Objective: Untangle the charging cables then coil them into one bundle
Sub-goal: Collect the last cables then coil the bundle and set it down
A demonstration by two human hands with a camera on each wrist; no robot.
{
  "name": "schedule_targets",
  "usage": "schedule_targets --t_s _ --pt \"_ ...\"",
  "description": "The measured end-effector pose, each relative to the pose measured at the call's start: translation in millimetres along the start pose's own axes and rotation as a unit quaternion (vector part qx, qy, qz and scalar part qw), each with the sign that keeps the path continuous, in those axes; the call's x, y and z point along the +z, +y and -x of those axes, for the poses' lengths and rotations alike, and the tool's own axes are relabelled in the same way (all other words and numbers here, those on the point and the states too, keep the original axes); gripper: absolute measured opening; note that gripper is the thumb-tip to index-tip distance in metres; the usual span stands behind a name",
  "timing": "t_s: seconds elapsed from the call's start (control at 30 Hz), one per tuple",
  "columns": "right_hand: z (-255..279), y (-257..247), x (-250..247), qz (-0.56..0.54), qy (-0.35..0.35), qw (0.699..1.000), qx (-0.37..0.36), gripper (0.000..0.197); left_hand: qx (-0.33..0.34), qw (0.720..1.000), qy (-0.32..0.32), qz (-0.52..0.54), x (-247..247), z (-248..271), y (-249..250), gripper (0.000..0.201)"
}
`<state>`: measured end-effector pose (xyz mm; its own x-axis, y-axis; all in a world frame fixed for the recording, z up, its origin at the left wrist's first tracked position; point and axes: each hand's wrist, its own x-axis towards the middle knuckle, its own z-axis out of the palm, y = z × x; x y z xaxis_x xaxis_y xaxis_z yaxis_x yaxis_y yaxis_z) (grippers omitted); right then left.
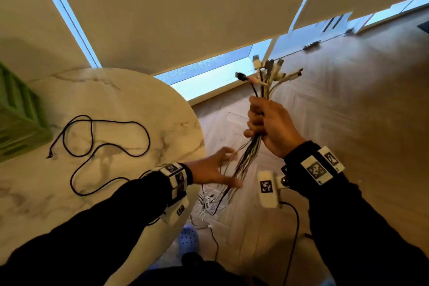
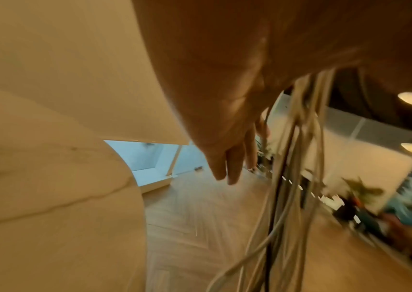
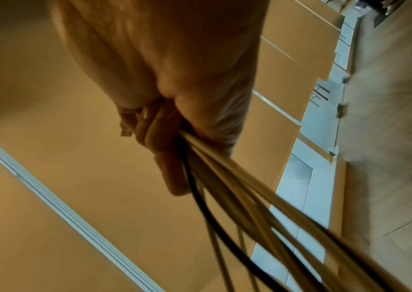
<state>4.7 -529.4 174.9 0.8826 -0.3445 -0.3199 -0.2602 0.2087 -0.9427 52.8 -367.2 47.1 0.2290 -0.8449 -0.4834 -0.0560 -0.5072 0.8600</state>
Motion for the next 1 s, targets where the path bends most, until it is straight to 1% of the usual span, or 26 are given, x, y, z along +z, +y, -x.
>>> schedule_targets --t_s 0.03,0.07,0.13,0.2,0.23,0.27,0.3,0.33,0.37,0.4,0.47,0.53,0.6,0.63,0.67,0.7,0.77,0.8,0.83,0.87,0.9,0.93,0.97,1.0 --pt "1 3 -4 0.02 -0.013 1.0 0.007 0.039 0.029 0.998 0.032 0.049 -7 3 3 0.098" --pt "2 6 -6 0.04 -0.032 0.999 0.01 0.037 0.069 0.99 0.069 0.103 -15 6 10 0.097" --pt "4 16 -4 0.123 -0.075 0.99 -0.008 0.034 0.132 0.968 0.116 0.178 -25 10 32 0.093" --pt "4 23 4 0.25 -0.113 0.96 -0.049 0.025 0.177 0.954 0.143 0.193 -31 11 55 0.073" --pt "4 25 9 0.296 -0.133 0.943 -0.07 0.021 0.184 0.95 0.154 0.201 -32 13 66 0.063" --pt "2 28 13 0.326 -0.151 0.929 -0.093 0.021 0.179 0.946 0.165 0.214 -34 13 75 0.054" --pt "-1 29 17 0.348 -0.163 0.916 -0.115 0.026 0.167 0.945 0.182 0.215 -36 14 82 0.046" --pt "-4 31 21 0.37 -0.166 0.905 -0.13 0.029 0.158 0.944 0.205 0.207 -37 14 85 0.038" --pt "-6 34 23 0.391 -0.161 0.896 -0.136 0.028 0.154 0.943 0.222 0.194 -39 13 86 0.03" --pt "-9 37 27 0.407 -0.157 0.889 -0.14 0.024 0.155 0.941 0.235 0.188 -41 15 86 0.027" --pt "-10 43 34 0.403 -0.162 0.89 -0.136 0.015 0.156 0.937 0.248 0.189 -45 22 84 0.034" --pt "-13 47 38 0.351 -0.195 0.908 -0.122 0.017 0.155 0.935 0.241 0.21 -51 29 80 0.039" --pt "-23 56 40 0.302 -0.234 0.921 -0.079 0.014 0.166 0.933 0.223 0.229 -56 41 79 0.041" --pt "-31 64 41 0.305 -0.25 0.918 -0.05 0.016 0.174 0.929 0.219 0.242 -61 49 80 0.041" --pt "-43 76 42 0.336 -0.262 0.904 -0.026 0.02 0.182 0.923 0.217 0.261 -65 58 81 0.042" --pt "-53 89 42 0.386 -0.279 0.879 -0.014 0.021 0.187 0.918 0.209 0.281 -70 67 82 0.042" --pt "-73 114 45 0.491 -0.323 0.809 0.004 0.025 0.183 0.918 0.192 0.296 -82 86 83 0.04" --pt "-82 122 46 0.527 -0.34 0.779 0.017 0.028 0.176 0.921 0.186 0.294 -88 95 81 0.039" --pt "-89 124 50 0.551 -0.349 0.757 0.037 0.029 0.17 0.924 0.183 0.29 -95 105 76 0.037" --pt "-95 123 52 0.568 -0.333 0.751 0.049 0.028 0.164 0.925 0.181 0.29 -101 113 70 0.035" --pt "-102 121 54 0.591 -0.292 0.751 0.035 0.028 0.157 0.923 0.189 0.296 -108 122 61 0.034" --pt "-109 119 52 0.628 -0.218 0.747 -0.014 0.029 0.152 0.917 0.204 0.308 -113 130 55 0.032" --pt "-115 116 51 0.659 -0.137 0.733 -0.102 0.031 0.152 0.903 0.231 0.331 -118 137 48 0.032" --pt "-120 115 53 0.674 -0.079 0.709 -0.194 0.032 0.155 0.881 0.267 0.359 -122 145 41 0.032"
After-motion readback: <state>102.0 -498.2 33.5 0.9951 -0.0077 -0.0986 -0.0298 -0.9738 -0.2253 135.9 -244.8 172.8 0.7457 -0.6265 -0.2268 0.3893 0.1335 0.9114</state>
